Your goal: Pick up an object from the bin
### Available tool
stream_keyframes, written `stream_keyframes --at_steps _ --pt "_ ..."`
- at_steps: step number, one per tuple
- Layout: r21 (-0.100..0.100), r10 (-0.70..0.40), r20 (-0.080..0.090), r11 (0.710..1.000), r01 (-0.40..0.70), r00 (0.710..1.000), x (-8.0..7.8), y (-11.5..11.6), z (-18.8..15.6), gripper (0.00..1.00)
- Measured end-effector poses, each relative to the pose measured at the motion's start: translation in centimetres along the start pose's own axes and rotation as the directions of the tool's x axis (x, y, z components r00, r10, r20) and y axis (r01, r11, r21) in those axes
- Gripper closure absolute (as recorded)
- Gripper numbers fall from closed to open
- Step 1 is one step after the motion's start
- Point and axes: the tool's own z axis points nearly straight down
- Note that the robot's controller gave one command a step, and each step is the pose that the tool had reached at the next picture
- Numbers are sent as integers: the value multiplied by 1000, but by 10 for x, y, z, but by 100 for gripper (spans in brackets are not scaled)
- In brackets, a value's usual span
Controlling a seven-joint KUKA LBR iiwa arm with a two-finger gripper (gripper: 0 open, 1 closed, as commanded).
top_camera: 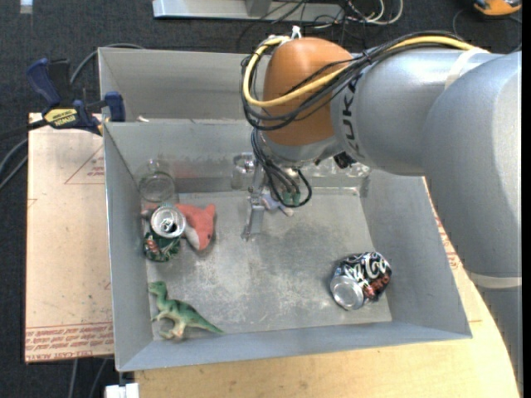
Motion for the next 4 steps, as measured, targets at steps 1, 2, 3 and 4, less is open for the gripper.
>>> stream_keyframes --at_steps 1,2,3,4 --pt "-1 2 7 1000 -2 1000 -2 -1 -5 0" --pt "-3 54 -5 999 -54 999 4 66 75 0" --pt "-1 -81 10 997 81 997 -5 60 70 100" --pt "-1 -81 10 997 81 997 -5 60 70 100"
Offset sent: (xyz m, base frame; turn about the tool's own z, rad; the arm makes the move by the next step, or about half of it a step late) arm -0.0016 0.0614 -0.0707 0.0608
